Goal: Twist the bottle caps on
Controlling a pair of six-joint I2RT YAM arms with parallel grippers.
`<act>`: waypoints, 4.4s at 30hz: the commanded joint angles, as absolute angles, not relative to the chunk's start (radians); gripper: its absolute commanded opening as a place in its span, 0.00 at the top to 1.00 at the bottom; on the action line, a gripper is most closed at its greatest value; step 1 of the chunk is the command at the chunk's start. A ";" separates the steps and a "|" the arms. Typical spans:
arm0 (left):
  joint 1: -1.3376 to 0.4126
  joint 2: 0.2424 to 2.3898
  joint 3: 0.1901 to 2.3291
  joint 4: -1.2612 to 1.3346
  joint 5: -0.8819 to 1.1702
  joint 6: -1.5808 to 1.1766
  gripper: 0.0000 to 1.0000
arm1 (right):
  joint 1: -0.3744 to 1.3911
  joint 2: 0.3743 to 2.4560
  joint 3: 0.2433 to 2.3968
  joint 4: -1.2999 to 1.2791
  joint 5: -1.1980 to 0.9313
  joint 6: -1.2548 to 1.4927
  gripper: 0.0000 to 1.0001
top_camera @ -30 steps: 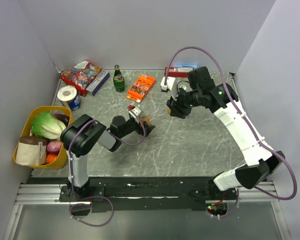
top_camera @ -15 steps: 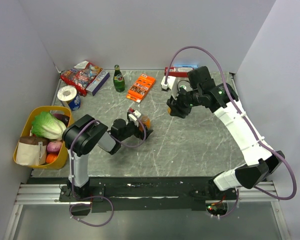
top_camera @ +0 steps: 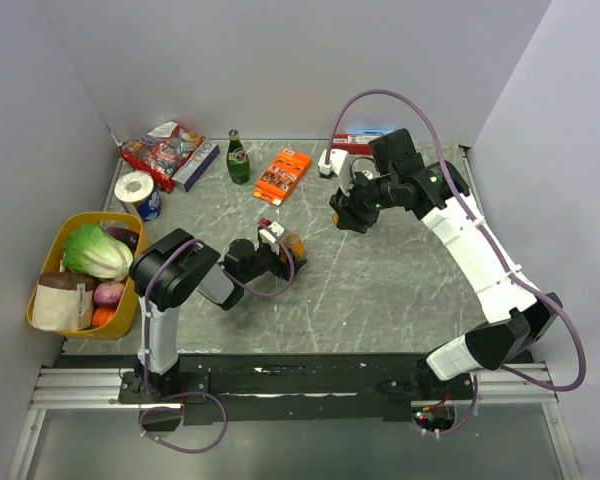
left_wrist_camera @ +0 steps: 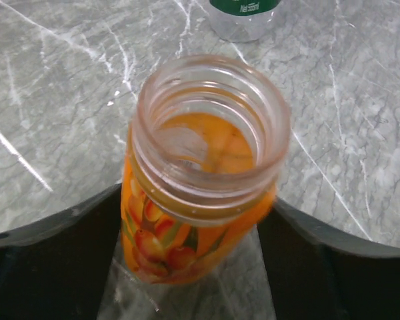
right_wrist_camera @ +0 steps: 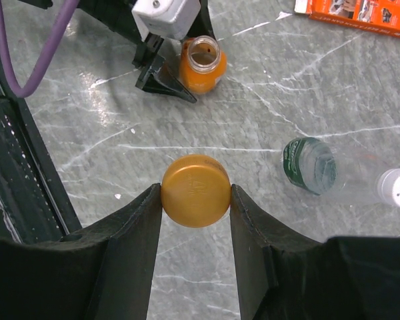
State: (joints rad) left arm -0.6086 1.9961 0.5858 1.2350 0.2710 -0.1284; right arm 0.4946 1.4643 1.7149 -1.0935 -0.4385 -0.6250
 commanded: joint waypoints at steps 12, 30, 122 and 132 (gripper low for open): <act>-0.607 1.731 0.546 0.941 0.596 -0.039 0.52 | 0.489 1.431 1.744 -1.123 -0.526 -0.699 0.72; -0.540 1.395 0.996 -0.443 0.667 0.667 0.99 | 0.607 1.486 1.750 -1.103 -0.741 -1.063 0.70; -0.549 1.046 0.368 0.670 0.587 0.051 0.99 | 0.847 1.772 2.117 -1.393 -0.443 -0.934 0.67; -0.520 0.996 0.367 0.575 0.529 -0.032 0.99 | 0.721 1.657 1.886 -1.188 -0.459 -0.747 0.67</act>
